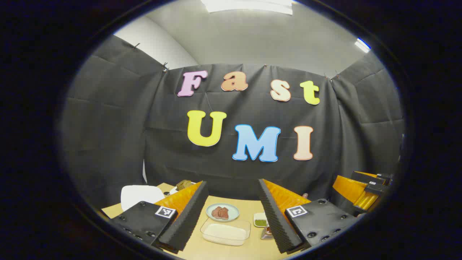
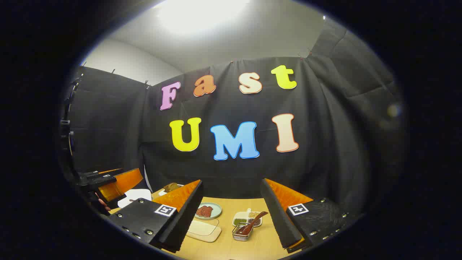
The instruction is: Close the left gripper, press the button to open the rice cooker; take a wooden spoon from the chopstick holder with the right hand, scoop a spoonful of rice and pour it into the rice cooker, then put the wooden spoon back into the chopstick holder.
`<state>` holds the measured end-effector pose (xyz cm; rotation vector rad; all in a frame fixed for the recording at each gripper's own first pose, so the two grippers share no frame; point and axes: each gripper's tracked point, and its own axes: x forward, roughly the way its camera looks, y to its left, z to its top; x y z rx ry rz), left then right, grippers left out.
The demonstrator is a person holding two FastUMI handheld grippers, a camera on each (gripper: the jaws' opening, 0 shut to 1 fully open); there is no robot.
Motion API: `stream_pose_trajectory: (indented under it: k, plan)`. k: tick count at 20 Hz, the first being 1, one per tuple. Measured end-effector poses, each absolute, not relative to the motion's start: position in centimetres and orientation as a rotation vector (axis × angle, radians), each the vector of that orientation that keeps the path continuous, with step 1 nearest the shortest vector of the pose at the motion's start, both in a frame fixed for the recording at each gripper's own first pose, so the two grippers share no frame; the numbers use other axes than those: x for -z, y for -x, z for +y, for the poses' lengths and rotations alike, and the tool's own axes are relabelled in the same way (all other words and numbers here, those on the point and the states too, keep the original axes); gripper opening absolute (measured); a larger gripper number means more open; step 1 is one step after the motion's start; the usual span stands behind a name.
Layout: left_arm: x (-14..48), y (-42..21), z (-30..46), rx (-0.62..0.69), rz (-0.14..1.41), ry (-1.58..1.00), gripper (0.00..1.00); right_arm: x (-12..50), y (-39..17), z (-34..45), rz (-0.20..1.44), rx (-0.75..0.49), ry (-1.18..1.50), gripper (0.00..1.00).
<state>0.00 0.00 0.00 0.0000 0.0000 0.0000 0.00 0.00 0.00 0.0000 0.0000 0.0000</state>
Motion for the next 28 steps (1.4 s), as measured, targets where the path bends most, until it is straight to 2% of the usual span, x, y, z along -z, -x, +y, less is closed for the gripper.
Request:
stream_pose_trajectory:
  k: [14, 24, 28]
  plan:
    - [-0.2, -4.6, 3.7, 0.112, 0.001, 0.008, 0.96, 1.0, -2.8, 5.1, -0.002, 0.108, 0.032, 0.97]
    - [2.5, -7.5, 11.8, 0.065, 0.038, -0.002, 0.96, 2.9, -4.9, 8.1, 0.025, 0.117, 0.043, 0.97]
    - [5.4, -8.2, 14.2, 0.058, 0.121, -0.035, 0.90, 3.9, -5.8, 9.2, 0.045, 0.109, 0.049, 0.97]
